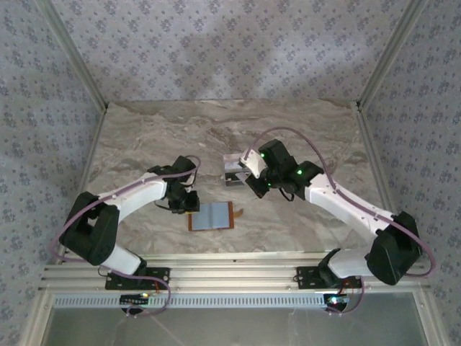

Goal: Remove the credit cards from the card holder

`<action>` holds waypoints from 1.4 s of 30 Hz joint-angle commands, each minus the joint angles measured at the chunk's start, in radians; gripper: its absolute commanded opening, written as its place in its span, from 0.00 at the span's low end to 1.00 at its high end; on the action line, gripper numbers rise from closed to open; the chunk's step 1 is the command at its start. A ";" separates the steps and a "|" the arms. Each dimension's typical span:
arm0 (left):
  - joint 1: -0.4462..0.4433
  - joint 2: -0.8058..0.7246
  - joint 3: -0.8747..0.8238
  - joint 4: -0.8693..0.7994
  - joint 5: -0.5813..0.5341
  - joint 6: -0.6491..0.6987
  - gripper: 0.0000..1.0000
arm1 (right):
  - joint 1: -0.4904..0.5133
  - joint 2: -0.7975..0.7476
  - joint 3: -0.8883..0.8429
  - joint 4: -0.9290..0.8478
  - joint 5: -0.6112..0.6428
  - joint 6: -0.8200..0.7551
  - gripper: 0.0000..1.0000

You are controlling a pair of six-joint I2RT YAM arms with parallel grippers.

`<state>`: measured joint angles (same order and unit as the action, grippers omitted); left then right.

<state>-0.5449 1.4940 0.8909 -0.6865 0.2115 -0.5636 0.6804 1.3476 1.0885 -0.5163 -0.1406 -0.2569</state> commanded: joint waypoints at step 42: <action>0.011 -0.186 -0.007 -0.116 -0.155 -0.011 0.37 | -0.123 0.969 1.223 -0.730 0.051 -0.975 0.00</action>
<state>-0.5400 1.3270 0.8955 -0.7673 0.0727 -0.5617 0.5640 2.2837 2.2700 -1.1828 -0.1333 -1.0298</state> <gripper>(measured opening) 0.373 0.051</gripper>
